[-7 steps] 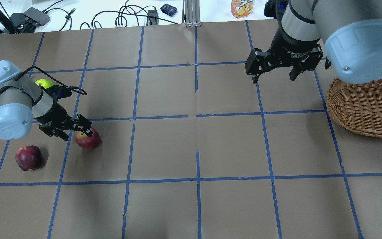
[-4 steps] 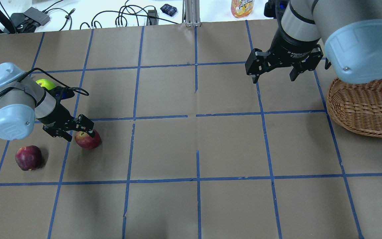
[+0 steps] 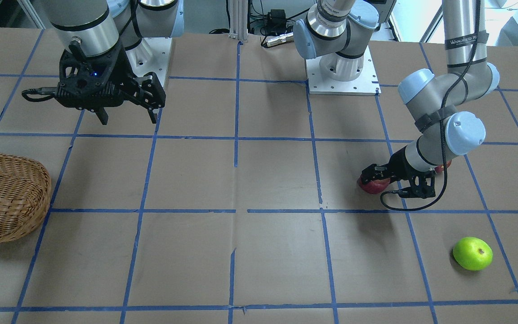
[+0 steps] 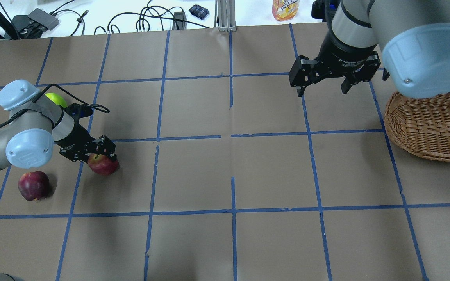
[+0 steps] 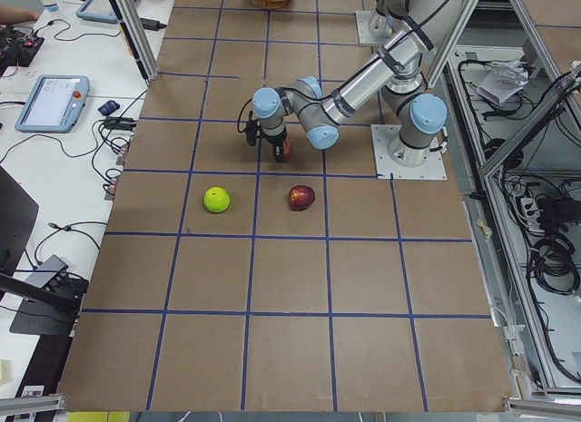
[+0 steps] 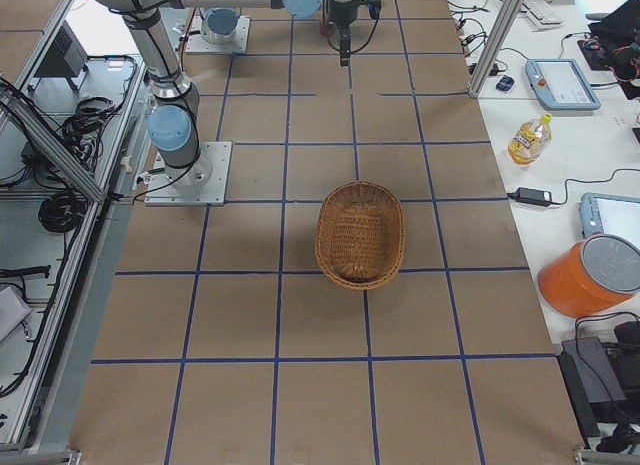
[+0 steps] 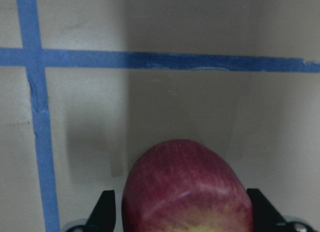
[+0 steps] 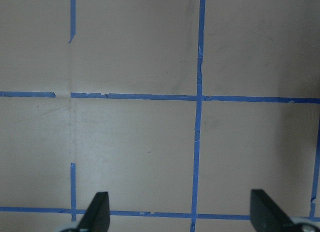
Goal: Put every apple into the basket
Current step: 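Close the left gripper on the red-yellow apple, then carry the red-yellow apple with the left gripper toward the table center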
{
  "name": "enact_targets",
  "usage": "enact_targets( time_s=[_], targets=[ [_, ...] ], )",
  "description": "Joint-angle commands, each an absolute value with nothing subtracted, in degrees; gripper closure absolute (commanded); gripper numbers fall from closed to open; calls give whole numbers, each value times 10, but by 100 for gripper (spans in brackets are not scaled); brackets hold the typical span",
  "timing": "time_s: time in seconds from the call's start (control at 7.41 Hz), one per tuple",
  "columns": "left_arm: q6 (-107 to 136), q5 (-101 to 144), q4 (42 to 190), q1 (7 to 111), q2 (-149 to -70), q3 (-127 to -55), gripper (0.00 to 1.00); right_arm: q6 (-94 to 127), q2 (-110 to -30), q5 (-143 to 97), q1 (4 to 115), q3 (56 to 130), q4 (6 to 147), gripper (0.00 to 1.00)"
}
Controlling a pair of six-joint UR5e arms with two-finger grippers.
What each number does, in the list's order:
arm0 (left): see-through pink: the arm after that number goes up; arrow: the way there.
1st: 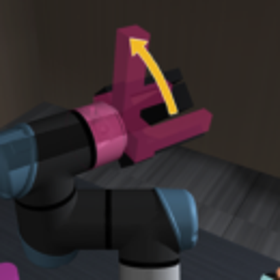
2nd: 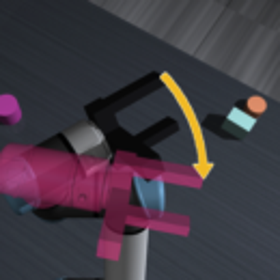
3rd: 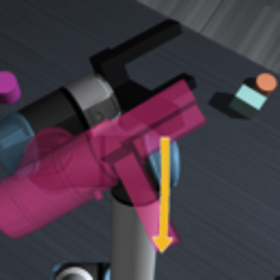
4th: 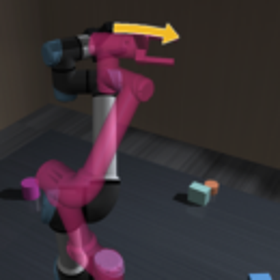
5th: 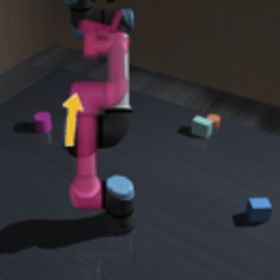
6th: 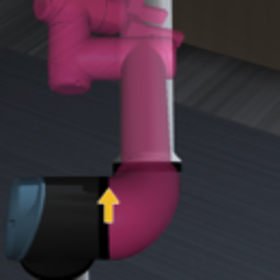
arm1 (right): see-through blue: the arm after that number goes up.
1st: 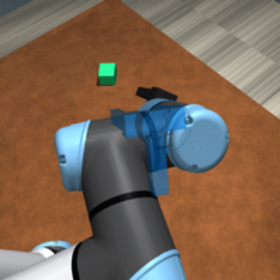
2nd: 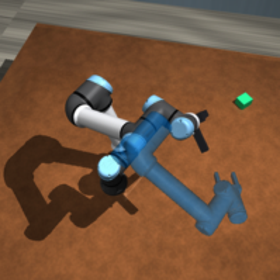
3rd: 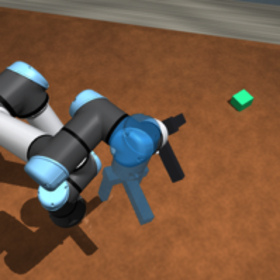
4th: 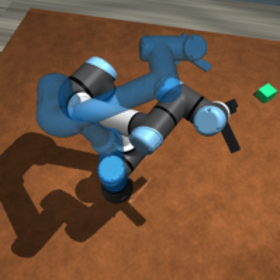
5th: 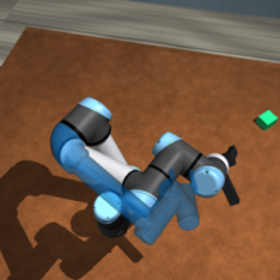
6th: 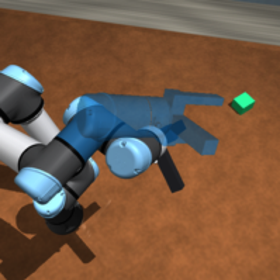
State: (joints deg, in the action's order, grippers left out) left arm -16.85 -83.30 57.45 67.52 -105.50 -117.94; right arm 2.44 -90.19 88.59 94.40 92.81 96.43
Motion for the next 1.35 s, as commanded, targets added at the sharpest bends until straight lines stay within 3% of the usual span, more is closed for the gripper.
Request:
enact_targets(
  time_s=[0.0,0.4,0.67,1.08,1.21],
  targets=[
    [-96,-818,583,703,-1029,-1171,94,25,-902,886,944,928,965,0],
    [237,-746,528,955,-1061,-1094,95,23,-902,886,944,928,964,0],
    [328,-763,493,1056,-1114,-1026,95,23,-902,885,944,928,964,0],
    [329,-800,414,1093,-1198,-1002,94,24,-903,886,947,928,964,0],
    [340,-800,411,1094,-1206,-1002,22,24,-903,888,947,928,964,0]
  ],
)
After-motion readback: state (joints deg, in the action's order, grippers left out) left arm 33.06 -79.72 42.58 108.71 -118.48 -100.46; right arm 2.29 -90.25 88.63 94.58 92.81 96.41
